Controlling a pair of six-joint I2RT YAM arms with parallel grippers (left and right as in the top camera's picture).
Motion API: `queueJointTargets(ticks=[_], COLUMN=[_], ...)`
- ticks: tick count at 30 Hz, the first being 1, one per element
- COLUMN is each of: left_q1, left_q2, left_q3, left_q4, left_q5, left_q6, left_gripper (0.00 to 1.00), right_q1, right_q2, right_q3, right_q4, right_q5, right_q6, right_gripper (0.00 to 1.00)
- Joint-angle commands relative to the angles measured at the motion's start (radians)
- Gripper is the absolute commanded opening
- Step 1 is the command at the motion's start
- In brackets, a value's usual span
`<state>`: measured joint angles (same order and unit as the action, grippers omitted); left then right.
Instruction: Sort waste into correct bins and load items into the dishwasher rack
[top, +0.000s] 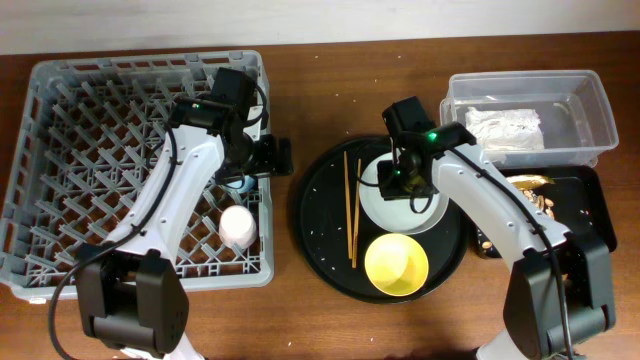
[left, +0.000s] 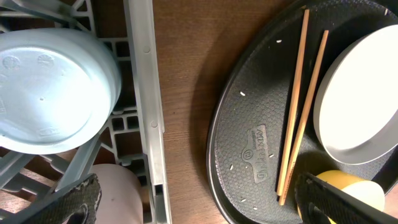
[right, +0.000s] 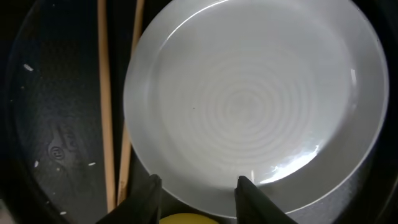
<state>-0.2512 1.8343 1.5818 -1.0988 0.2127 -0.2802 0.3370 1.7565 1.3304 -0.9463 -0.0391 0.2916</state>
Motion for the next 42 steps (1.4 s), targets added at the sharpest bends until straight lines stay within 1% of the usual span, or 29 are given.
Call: queueJointTargets(ticks=[1,3,4,5,6,8,9,10,13,14,15,16,17,18,19,20,21,22,25,26,29,30,32,35,42], left_q1=[-0.003,-0.003,-0.003,-0.005,-0.010,-0.060,-0.091,-0.140,-0.284,-0.309,-0.364,-0.383,-0.409,-0.426,-0.439,-0.455,-0.469,-0.478,-0.492,-0.492,-0.492,-0.492,-0.492,-0.492,-0.492], left_q2=[-0.023,-0.023,-0.021,-0.021,-0.021,-0.021,-0.021,-0.021,-0.015,-0.009,0.023,0.043,0.084,0.119,0.146,0.172,0.194,0.207,0.243,0.252,0.285,0.290,0.290,0.294,0.301], left_q3=[-0.003,-0.003,-0.003,-0.003,-0.003,-0.003,-0.003,-0.003,-0.003,-0.003,-0.003,-0.003,-0.003,-0.003,-0.003,-0.003,-0.003,-0.003,-0.003,-0.003,-0.003,-0.003,-0.003,-0.003,-0.003], left_q4=[0.064,0.079,0.085,0.092,0.106,0.138,0.155,0.181,0.252,0.264,0.302,0.322,0.354,0.375,0.381,0.381,0.380,0.381,0.381,0.381,0.383,0.381,0.384,0.385,0.372], left_q5=[0.002,0.001,0.026,0.047,0.062,0.061,0.060,0.040,-0.087,-0.102,-0.117,-0.124,-0.132,-0.131,-0.131,-0.131,-0.131,-0.132,-0.131,-0.131,-0.120,-0.116,-0.117,-0.131,-0.131], left_q6=[0.003,0.004,0.003,0.003,-0.002,-0.005,-0.005,-0.019,-0.114,-0.125,-0.155,-0.169,-0.188,-0.210,-0.233,-0.247,-0.247,-0.247,-0.248,-0.267,-0.277,-0.277,-0.277,-0.304,-0.308], left_gripper=[0.99,0.99,0.99,0.99,0.99,0.94,0.92,0.84,0.84,0.83,0.82,0.79,0.74,0.65,0.60,0.53,0.49,0.47,0.45,0.42,0.42,0.40,0.37,0.36,0.29], right_q1=[-0.039,-0.101,-0.137,-0.170,-0.201,-0.293,-0.340,-0.391,-0.501,-0.523,-0.546,-0.548,-0.548,-0.548,-0.548,-0.548,-0.548,-0.548,-0.548,-0.548,-0.548,-0.548,-0.548,-0.548,-0.548], right_q2=[-0.013,-0.061,-0.097,-0.134,-0.169,-0.251,-0.281,-0.307,-0.347,-0.350,-0.349,-0.349,-0.349,-0.349,-0.349,-0.349,-0.349,-0.349,-0.349,-0.349,-0.348,-0.346,-0.346,-0.346,-0.346], right_q3=[0.023,0.063,0.080,0.092,0.100,0.111,0.111,0.111,0.111,0.111,0.111,0.111,0.111,0.111,0.111,0.110,0.110,0.110,0.110,0.110,0.110,0.110,0.110,0.110,0.110], right_q4=[-0.064,-0.129,-0.156,-0.177,-0.189,-0.217,-0.229,-0.246,-0.304,-0.315,-0.333,-0.338,-0.340,-0.342,-0.345,-0.354,-0.359,-0.363,-0.366,-0.368,-0.365,-0.364,-0.364,-0.364,-0.379], right_q5=[-0.093,-0.112,-0.111,-0.111,-0.111,-0.111,-0.111,-0.111,-0.107,-0.107,-0.107,-0.104,-0.104,-0.103,-0.096,-0.082,-0.081,-0.081,-0.081,-0.081,-0.080,-0.080,-0.080,-0.080,-0.050], right_q6=[0.005,0.005,0.005,0.006,0.006,0.006,0.005,0.005,0.000,0.001,0.001,0.001,0.001,0.001,0.001,0.001,0.001,0.001,0.001,0.001,0.001,0.001,0.001,0.001,0.001], right_gripper=[0.39,0.37,0.38,0.42,0.49,0.67,0.70,0.73,0.75,0.75,0.75,0.75,0.75,0.76,0.76,0.76,0.76,0.76,0.76,0.76,0.76,0.76,0.76,0.76,0.76])
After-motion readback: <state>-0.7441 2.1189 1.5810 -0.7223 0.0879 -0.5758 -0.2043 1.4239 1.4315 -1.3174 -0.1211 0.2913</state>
